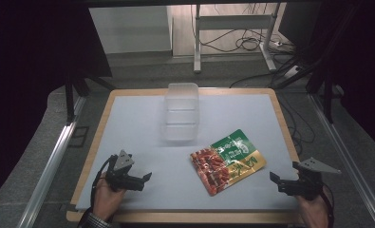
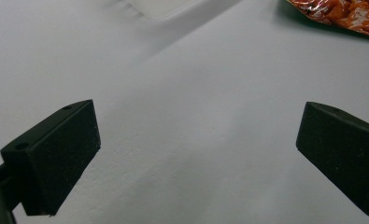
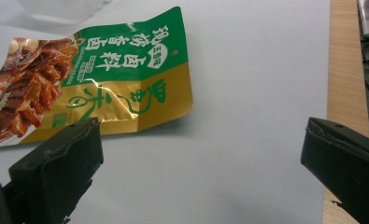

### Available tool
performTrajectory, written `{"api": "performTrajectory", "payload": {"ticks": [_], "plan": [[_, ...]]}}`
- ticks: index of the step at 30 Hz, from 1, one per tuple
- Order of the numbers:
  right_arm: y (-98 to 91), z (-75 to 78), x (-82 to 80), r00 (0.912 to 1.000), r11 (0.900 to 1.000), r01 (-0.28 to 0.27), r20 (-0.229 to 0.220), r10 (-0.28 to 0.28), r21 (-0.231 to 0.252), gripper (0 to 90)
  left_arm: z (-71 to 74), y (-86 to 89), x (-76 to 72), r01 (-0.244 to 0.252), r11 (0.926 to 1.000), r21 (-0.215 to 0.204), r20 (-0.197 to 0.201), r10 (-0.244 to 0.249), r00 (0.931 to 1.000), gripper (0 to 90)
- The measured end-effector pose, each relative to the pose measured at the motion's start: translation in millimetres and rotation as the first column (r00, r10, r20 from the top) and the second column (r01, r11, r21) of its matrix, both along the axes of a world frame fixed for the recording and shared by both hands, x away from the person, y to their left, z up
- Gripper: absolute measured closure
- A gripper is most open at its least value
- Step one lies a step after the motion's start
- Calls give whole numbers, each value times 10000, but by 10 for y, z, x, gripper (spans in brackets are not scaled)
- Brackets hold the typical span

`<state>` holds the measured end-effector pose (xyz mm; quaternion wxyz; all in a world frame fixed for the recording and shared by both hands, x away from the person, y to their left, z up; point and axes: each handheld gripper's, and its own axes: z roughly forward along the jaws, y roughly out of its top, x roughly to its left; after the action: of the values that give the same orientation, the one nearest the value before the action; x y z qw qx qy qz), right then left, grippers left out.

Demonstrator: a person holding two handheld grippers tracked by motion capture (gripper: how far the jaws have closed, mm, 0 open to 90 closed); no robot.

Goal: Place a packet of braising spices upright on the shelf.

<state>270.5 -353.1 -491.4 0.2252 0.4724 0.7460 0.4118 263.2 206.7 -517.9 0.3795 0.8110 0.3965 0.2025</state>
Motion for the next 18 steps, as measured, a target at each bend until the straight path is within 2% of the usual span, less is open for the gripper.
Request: {"api": "performTrajectory", "payload": {"ticks": [8,18], "plan": [[37,3,75,9998,9999,-103,151,105,-127,0,-7,32,10,-95,9999,-84,-46,94,9999,0],[92,-10,172,9991,9990,-366,224,372,-268,0,-16,14,22,-45,10000,41,-87,46,10000,0]]}}
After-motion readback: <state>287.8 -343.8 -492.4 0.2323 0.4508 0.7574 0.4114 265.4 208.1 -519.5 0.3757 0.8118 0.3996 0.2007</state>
